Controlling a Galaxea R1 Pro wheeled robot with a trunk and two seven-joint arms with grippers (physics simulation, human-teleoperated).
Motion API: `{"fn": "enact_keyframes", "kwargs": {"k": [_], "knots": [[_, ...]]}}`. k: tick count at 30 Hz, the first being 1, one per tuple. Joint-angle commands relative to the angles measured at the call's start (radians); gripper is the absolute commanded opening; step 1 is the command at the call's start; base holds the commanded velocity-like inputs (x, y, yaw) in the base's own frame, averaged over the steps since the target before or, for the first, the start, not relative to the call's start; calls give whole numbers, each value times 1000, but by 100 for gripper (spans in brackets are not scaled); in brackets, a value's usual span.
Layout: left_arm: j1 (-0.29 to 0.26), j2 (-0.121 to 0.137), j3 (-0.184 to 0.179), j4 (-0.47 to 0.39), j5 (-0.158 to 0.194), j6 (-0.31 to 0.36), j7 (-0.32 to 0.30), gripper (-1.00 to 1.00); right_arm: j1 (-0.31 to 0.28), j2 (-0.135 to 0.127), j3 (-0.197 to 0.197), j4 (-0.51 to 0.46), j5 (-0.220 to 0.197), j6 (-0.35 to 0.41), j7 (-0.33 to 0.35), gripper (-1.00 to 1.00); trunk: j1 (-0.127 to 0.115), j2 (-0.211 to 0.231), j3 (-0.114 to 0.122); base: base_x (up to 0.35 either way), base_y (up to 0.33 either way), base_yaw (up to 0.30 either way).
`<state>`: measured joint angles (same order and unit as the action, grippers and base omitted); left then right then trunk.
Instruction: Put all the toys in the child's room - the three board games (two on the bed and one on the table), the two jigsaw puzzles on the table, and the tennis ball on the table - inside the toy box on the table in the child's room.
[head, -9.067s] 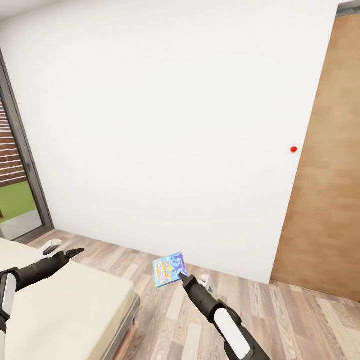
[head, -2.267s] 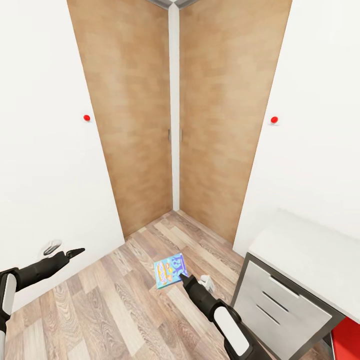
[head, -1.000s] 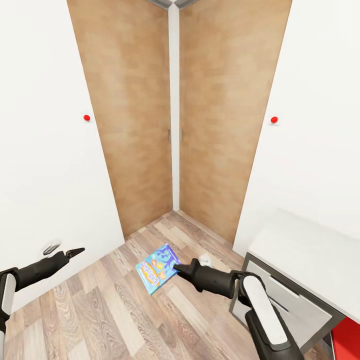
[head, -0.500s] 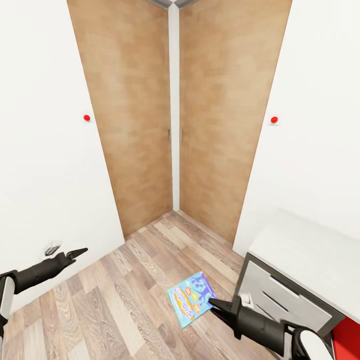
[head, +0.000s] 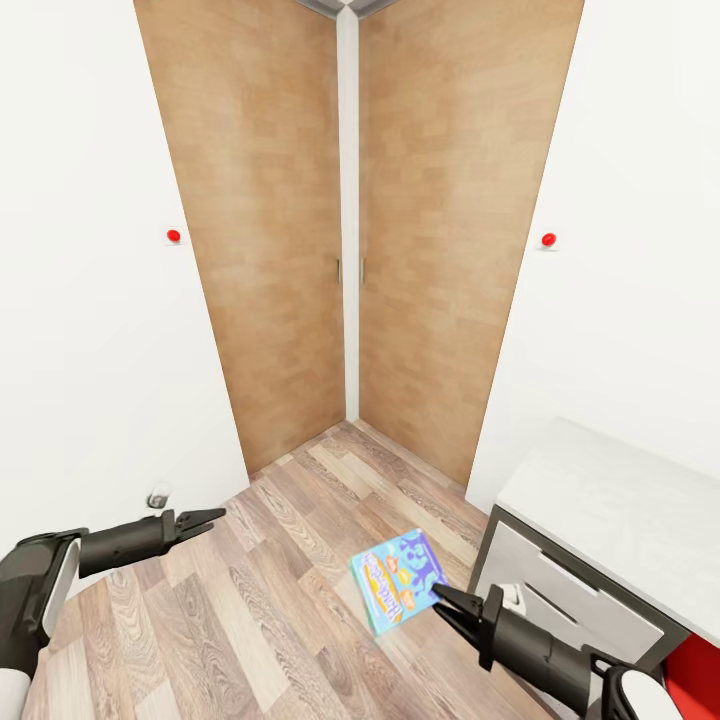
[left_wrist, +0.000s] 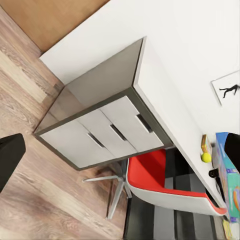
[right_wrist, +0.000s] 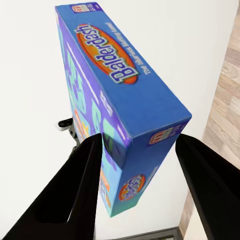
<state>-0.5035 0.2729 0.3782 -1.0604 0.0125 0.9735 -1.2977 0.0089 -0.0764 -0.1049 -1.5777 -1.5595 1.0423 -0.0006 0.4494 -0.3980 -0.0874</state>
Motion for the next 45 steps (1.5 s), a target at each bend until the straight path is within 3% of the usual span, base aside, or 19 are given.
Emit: {"fn": "enact_keyframes", "kwargs": {"k": [1,45], "knots": [[0,0,-1,-1,2,11,-6,100,0,0,-2,-1,0,2,3,-100,1,-2,-2,0,0,0],[0,2,1,-1,5,11,-10,100,0,6,4,-1,6,-60,-8,-100,1,-2,-2,26,9,0]]}}
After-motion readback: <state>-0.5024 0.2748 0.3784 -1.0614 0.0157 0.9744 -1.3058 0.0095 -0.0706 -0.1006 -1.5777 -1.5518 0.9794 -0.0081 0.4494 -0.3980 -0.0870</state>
